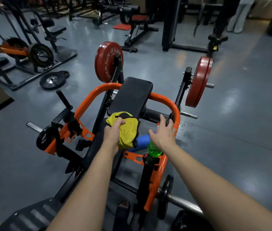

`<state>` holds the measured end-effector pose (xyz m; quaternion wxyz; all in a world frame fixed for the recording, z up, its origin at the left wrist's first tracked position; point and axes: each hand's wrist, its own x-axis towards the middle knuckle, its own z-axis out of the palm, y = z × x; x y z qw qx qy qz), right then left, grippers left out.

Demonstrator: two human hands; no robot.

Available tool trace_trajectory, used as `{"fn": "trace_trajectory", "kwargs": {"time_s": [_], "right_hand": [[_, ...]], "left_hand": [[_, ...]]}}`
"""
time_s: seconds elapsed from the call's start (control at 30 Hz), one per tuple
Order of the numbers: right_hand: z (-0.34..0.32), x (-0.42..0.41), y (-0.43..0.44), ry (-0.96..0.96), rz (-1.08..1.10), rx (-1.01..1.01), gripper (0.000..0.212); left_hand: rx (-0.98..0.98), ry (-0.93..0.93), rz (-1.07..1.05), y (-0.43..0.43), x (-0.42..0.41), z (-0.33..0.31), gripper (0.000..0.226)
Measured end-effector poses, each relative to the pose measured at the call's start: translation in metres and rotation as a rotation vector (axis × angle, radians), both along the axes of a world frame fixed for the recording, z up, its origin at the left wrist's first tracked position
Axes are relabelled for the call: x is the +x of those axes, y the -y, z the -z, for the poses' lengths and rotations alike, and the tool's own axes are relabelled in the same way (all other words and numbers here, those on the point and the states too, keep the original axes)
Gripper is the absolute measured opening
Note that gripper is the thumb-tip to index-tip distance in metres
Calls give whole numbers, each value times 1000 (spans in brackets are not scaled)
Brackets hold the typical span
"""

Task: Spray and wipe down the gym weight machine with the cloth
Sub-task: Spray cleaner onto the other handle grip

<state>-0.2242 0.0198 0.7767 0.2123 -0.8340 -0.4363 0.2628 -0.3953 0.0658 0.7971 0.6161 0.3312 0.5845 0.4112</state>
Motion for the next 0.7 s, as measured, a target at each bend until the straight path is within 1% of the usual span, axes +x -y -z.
{"fn": "trace_trajectory", "kwargs": {"time_s": [0.1,0.13,0.23,0.3,0.33,0.43,0.53,0.57,0.6,0.63,0.67,0.7], "right_hand": [[17,-1,-36,-5,34,-76,85],[24,-2,-49,-18,47,-110,84],[41,-7,-61,-13,66,-183,71],[51,-7,-63,30,105,-172,62],[55,-7,-64,48,117,-172,62],[59,-3,-66,88,109,-183,72],[54,-5,-68,125,89,-204,86],[53,-6,-69,123,94,-206,87],[53,-6,-71,114,103,-197,85],[54,-5,-74,101,106,-181,78],[56,-5,-76,90,101,-155,66],[54,-4,-76,77,93,-130,52]], "left_hand": [[15,-19,138,-48,-3,11,35],[22,-36,195,-67,-3,15,34],[17,-46,293,-98,-3,22,10],[-6,-36,358,-116,-3,28,12],[-16,-39,387,-123,-3,31,13],[-34,-21,452,-134,-1,42,18],[-46,-11,520,-134,-2,49,30],[-53,-10,534,-135,-3,51,31],[-64,-8,541,-135,-5,52,28],[-76,5,537,-134,-8,52,25],[-93,30,521,-132,-12,53,28],[-122,63,502,-131,-17,54,35]]}}
